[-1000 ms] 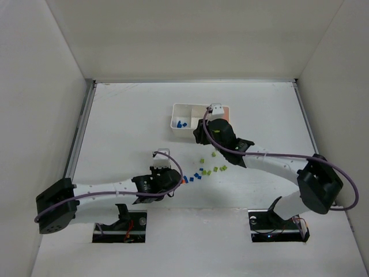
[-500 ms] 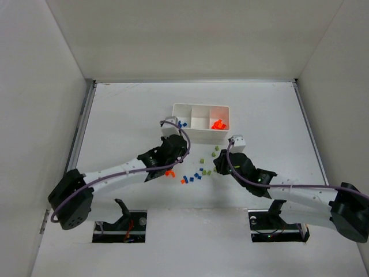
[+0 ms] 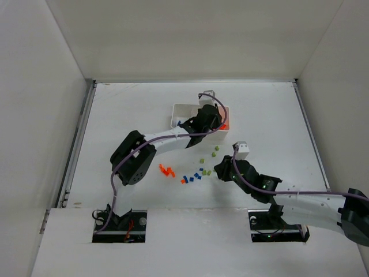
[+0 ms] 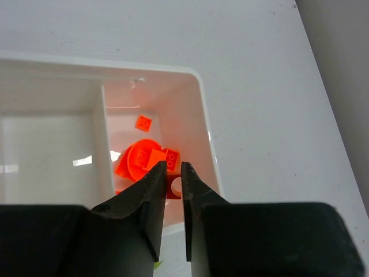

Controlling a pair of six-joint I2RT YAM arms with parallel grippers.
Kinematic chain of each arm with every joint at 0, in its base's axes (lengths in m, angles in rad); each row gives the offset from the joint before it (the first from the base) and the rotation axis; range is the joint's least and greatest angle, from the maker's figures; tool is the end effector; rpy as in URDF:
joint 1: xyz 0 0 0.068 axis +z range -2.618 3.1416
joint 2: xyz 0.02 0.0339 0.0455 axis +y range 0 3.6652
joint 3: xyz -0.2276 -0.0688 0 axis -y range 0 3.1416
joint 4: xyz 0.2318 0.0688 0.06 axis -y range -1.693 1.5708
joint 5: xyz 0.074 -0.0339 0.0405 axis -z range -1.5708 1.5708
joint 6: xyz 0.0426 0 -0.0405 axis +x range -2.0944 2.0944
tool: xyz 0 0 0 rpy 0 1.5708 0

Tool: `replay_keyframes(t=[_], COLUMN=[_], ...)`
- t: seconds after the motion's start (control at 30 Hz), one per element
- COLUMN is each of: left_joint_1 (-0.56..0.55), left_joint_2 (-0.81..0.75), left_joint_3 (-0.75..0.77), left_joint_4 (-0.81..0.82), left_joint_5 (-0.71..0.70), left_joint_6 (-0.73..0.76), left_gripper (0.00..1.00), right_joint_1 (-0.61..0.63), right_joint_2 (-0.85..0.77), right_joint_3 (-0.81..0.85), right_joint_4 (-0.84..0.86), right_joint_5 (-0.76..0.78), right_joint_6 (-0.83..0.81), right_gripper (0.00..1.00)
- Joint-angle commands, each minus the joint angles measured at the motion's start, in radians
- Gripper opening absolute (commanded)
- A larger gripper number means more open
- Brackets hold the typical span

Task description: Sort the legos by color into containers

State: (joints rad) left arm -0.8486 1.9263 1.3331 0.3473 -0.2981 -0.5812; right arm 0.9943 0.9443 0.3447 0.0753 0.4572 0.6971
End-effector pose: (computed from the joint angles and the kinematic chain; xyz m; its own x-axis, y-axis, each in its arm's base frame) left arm 0.2978 -0.3191 0.2191 -0.4249 -0.3116 -0.8499 0.3538 0.8071 -0.4728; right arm 0.1297 0.1649 0.1604 -0.5584 0.1979 -0.8056 -0.2419 0.8901 0.3863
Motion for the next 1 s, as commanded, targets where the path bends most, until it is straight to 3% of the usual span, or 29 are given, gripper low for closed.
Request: replay_keyframes(t=[0.0,0.1,0.2,0.43,0.6,0.97], left_joint_1=[0.006,0.016,0.026,0.061,0.053,-0.019], left_joint_2=[0.051,0.074,0.022,-0.235,-0.435,-0.814], left_joint_3=[0.122,0.163,0.120,-0.156,-0.389,-0.779], left_joint_4=[-0.014,-0.036,-0.024,0.022,0.038,-0.031], left_joint_5=[0.028,0.027,0.021,-0.010,-0.058,-0.191], left_joint_6=[0.023,0.023,0.029,0.043,0.057,-0.008], left_gripper=[0.18,0.35,0.45,0.43,0.43,0.43], right_joint_1=[0.020,0.039,0.075,0.177,0.191,0.157], right_joint_2=[-0.016,-0.018,0.023,0.206,0.329,0.519], right_joint_3=[0.004,0.013,0.036,0.062,0.115,0.241], right_joint_4=[0.009,0.012,0.017,0.070,0.084,0.046], right_joint_5=[0.020,0.008,-0.031,-0.146,-0.132,0.004], right_joint_6=[0.015,0.010,-0.011,-0.028,-0.047,-0.140], right_gripper=[0.33,0.34,0.37,0.45,0.53,0.50])
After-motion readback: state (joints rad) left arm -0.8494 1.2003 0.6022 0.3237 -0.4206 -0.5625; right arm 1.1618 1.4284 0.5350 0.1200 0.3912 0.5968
